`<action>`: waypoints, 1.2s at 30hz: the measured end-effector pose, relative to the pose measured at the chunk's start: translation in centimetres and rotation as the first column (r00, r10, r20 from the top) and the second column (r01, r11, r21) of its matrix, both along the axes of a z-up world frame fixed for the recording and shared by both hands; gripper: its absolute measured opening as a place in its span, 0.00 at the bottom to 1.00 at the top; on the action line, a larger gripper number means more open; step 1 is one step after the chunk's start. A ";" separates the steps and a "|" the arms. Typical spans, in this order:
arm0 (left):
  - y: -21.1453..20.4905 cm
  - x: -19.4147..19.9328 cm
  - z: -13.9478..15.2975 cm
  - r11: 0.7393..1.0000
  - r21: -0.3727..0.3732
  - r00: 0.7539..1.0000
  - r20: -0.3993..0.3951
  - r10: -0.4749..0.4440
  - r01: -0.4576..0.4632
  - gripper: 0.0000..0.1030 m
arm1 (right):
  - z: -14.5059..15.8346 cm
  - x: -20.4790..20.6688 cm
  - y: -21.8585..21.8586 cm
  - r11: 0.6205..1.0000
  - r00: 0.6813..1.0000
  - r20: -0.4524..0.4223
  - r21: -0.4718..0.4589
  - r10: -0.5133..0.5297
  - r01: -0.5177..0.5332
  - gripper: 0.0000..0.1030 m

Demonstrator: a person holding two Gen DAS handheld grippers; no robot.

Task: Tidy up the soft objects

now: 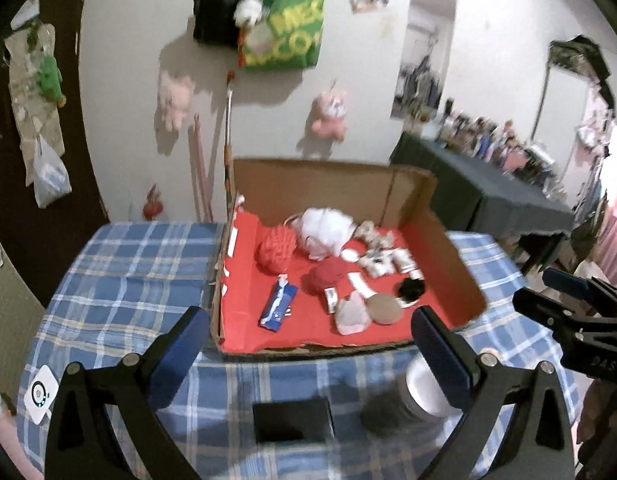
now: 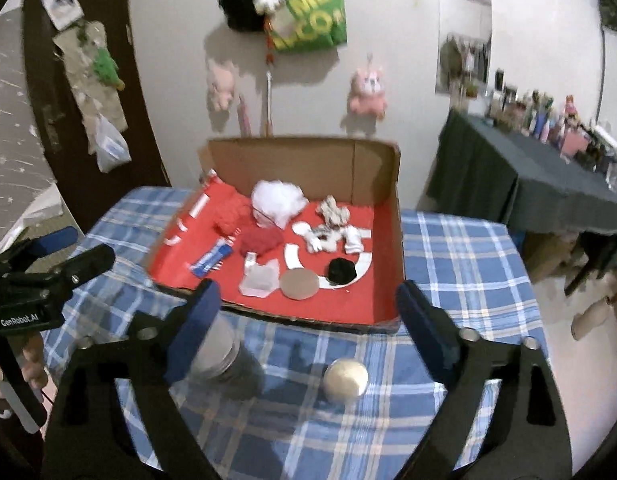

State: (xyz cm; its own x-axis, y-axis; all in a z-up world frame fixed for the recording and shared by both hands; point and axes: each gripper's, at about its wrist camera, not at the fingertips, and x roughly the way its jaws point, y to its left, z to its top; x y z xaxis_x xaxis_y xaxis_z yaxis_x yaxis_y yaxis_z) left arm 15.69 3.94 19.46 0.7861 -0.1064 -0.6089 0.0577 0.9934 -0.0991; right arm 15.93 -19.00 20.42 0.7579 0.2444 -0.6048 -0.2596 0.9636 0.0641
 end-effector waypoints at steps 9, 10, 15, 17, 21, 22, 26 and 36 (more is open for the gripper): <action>-1.4 -8.9 -2.3 0.998 -0.027 0.994 0.099 -0.047 0.050 1.00 | -2.5 -9.2 0.8 1.000 0.988 0.151 -0.015 -0.002 0.005 0.96; -1.6 -9.5 -2.8 0.999 -0.021 0.993 0.108 -0.045 0.047 1.00 | -3.1 -9.7 0.7 1.000 0.989 0.148 -0.015 -0.011 0.013 0.96; -2.2 -10.6 -5.5 0.999 -0.010 0.994 0.094 -0.048 0.049 1.00 | -7.2 -10.3 0.6 0.998 0.994 0.093 -0.035 -0.054 0.057 0.96; -2.6 -10.5 -7.0 0.999 0.004 0.997 0.069 -0.047 0.047 1.00 | -8.8 -10.3 0.4 0.998 0.997 0.058 -0.033 -0.057 0.059 0.96; -2.9 -9.4 -10.6 0.999 0.016 0.999 -0.012 -0.032 0.032 1.00 | -12.6 -9.0 0.3 0.995 0.996 -0.024 -0.065 -0.084 0.082 0.96; -2.9 -9.2 -11.3 1.000 0.017 0.999 -0.027 -0.026 0.027 1.00 | -13.4 -8.8 0.2 0.994 0.995 -0.042 -0.067 -0.088 0.085 0.96; -2.8 -7.9 -14.4 1.000 0.018 0.995 -0.103 -0.003 0.005 1.00 | -15.9 -7.5 0.0 0.993 0.990 -0.100 -0.073 -0.104 0.097 0.96; -3.2 -6.2 -18.2 0.998 0.062 0.978 -0.205 0.029 -0.016 1.00 | -19.1 -5.4 -0.7 0.986 0.968 -0.196 -0.097 -0.154 0.137 0.96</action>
